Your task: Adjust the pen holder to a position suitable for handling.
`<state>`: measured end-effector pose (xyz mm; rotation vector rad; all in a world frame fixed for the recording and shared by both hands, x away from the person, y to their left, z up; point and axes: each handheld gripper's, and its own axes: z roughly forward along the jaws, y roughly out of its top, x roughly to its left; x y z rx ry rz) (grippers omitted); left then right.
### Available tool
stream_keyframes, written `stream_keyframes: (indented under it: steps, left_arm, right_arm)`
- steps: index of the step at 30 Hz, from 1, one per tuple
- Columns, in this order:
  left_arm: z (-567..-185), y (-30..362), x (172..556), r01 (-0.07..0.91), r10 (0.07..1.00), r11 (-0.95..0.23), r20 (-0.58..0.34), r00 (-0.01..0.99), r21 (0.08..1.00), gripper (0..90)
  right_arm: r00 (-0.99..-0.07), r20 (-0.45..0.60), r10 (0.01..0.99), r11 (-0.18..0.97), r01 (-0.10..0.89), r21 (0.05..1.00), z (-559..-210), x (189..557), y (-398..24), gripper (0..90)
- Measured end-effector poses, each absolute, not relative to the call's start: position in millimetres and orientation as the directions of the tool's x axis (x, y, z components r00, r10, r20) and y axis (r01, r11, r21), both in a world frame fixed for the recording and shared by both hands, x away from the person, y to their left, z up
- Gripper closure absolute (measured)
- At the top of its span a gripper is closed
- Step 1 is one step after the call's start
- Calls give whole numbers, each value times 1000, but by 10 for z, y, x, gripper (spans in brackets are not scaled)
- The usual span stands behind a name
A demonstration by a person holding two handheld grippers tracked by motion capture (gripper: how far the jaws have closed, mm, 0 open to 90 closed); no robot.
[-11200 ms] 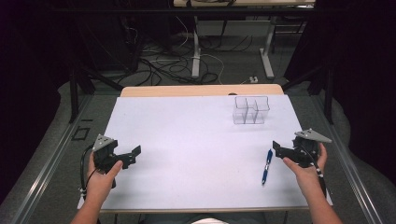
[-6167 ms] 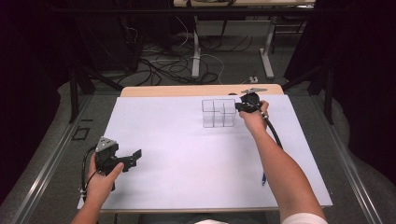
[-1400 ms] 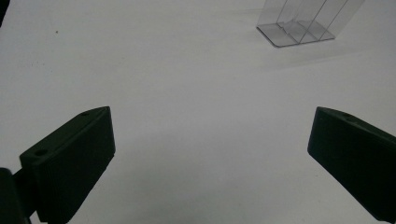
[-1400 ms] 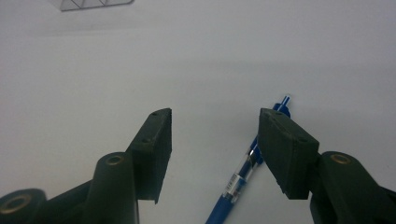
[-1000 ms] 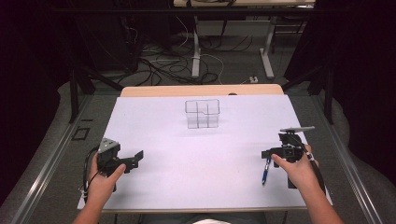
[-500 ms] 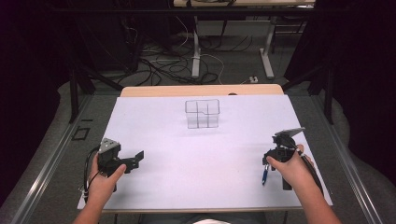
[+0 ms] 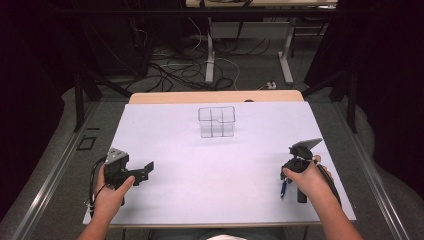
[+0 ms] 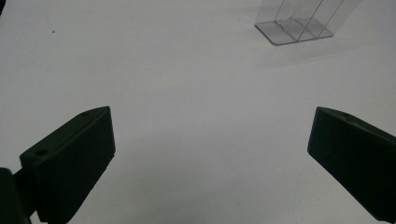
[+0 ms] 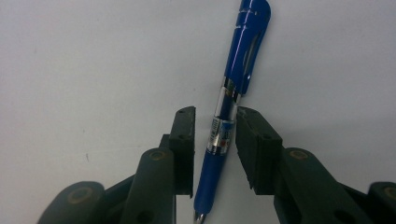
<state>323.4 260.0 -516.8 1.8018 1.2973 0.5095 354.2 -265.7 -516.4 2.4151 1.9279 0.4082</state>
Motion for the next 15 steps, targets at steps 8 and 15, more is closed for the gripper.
stream_keyframes:
  steps: [8,15]
  left_arm:
    - [-5175,2600,3237,573,913,-113,-142,382,812,10]
    - [-5177,2602,3238,571,914,-116,-138,382,812,9]
  right_arm:
    - [234,187,954,-263,953,151,-5217,3564,-2666,715]
    - [264,182,947,-290,948,133,-5254,3581,-2687,774]
